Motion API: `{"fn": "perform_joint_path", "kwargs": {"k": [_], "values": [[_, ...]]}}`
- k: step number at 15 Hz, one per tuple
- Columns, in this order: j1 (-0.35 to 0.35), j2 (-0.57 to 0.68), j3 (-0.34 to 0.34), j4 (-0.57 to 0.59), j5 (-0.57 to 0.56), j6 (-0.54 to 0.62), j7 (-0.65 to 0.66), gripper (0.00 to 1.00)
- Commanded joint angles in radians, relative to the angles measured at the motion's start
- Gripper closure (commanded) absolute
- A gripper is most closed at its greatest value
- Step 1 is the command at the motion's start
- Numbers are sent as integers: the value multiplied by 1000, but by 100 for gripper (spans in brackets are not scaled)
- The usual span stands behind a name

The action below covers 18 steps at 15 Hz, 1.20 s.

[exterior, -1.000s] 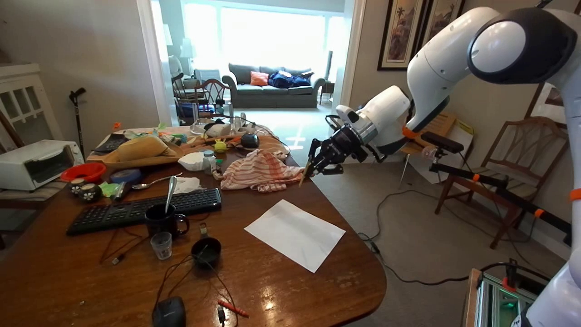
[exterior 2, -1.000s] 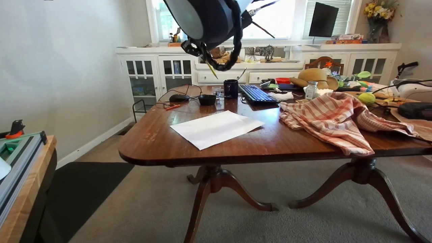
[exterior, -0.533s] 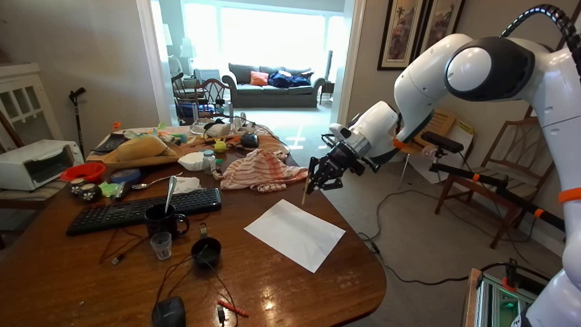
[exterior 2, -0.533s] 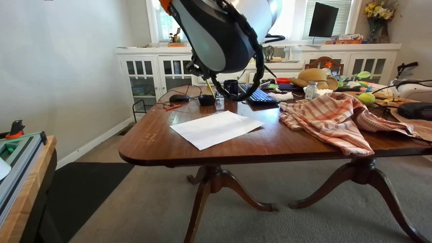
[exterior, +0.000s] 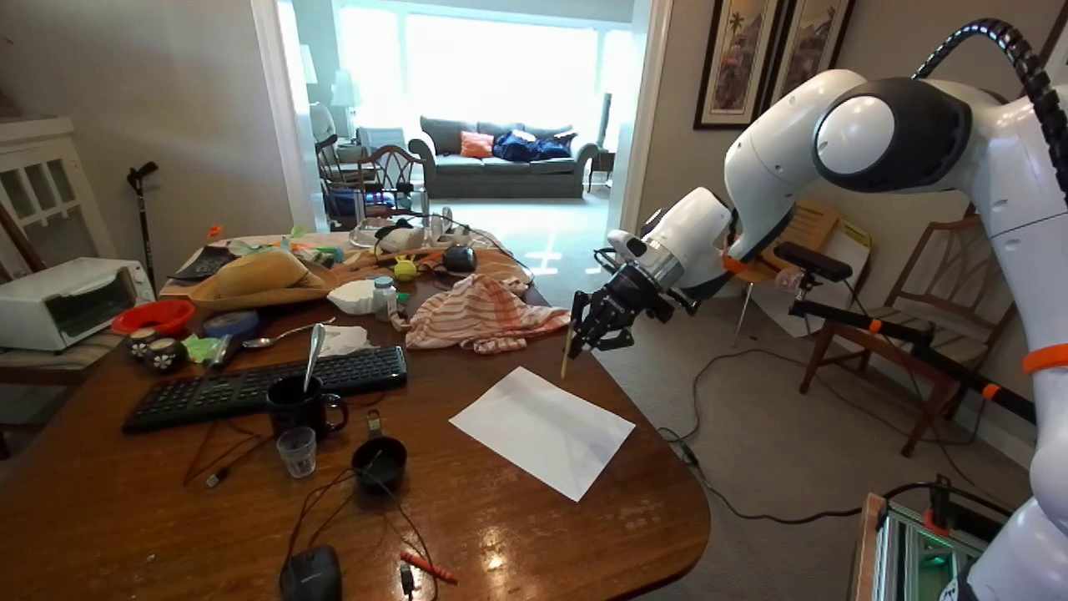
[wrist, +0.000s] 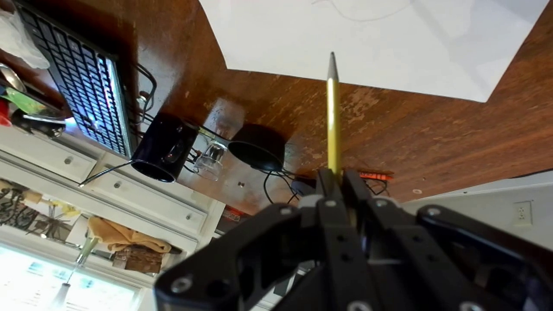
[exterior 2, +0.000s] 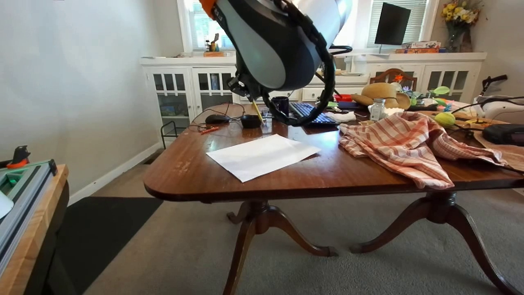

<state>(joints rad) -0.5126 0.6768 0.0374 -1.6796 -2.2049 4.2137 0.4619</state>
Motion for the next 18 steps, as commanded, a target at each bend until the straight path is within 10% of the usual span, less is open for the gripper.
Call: {"fn": "perform_joint_path", "kwargs": {"k": [1, 3, 4, 18], "values": [[99, 23, -137, -15, 104, 32, -46, 98], [59, 49, -99, -5, 87, 10, -9, 98], [129, 60, -192, -17, 148, 38, -44, 98], [-31, 172, 23, -23, 50, 29, 29, 98]]}}
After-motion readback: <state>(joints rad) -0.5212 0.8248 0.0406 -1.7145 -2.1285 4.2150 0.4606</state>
